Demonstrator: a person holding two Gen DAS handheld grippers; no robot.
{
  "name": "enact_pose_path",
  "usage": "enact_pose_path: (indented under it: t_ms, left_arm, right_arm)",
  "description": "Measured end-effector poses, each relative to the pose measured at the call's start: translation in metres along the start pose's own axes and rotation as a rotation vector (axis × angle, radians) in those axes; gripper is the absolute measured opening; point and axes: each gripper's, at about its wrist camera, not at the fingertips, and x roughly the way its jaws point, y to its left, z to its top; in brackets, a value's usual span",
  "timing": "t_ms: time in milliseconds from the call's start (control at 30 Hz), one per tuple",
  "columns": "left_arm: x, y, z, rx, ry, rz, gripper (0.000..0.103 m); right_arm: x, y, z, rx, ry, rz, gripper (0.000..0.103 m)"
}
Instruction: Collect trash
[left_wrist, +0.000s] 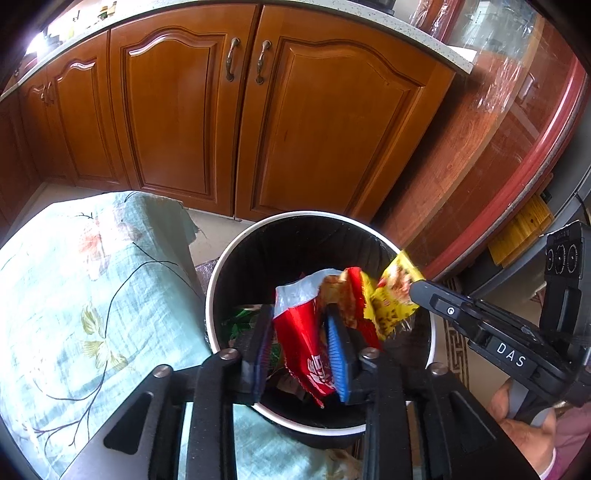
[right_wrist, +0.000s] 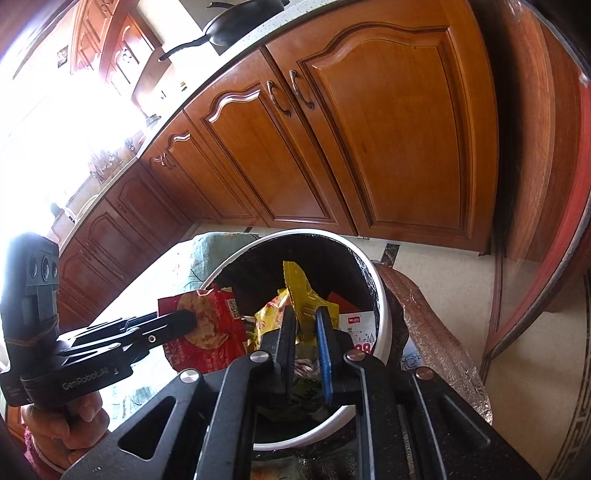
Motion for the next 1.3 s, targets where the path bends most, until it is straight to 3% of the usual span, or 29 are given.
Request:
enact_pose_path:
  t_ms: [67, 200, 267, 367, 533, 1000, 1300]
  left_arm:
    - [-0.005, 0.002, -0.001, -0.009, -0.006, 0.003, 0.039]
    - [-0.016, 0.008, -0.005, -0.021, -0.030, 0.009, 0.047]
    - [-0.023, 0.011, -0.009, -0.031, -0.043, 0.010, 0.051]
    - [-0.036, 0.015, -0.020, -0.048, -0.064, 0.024, 0.064]
    - [-0.057, 0.025, -0.042, -0.087, -0.107, 0.029, 0.076]
    - [-0.121, 0.049, -0.128, -0.189, -0.192, 0.013, 0.076]
    - [-0.180, 0.056, -0.210, -0.195, -0.296, 0.063, 0.076]
  right_arm:
    - [-0.001, -0.001, 0.001, 0.009, -0.004, 0.008, 0.042]
    - [-0.009, 0.001, 0.000, 0.012, -0.028, 0.032, 0.054]
    - [-0.013, 0.004, -0.002, 0.012, -0.041, 0.042, 0.070]
    - [-0.021, 0.009, -0.007, 0.017, -0.064, 0.060, 0.085]
    - [-0.034, 0.018, -0.016, 0.030, -0.085, 0.083, 0.093]
    - [-0.074, 0.052, -0.073, 0.026, -0.127, 0.102, 0.096]
    - [-0.098, 0.096, -0.126, -0.121, -0.189, 0.033, 0.096]
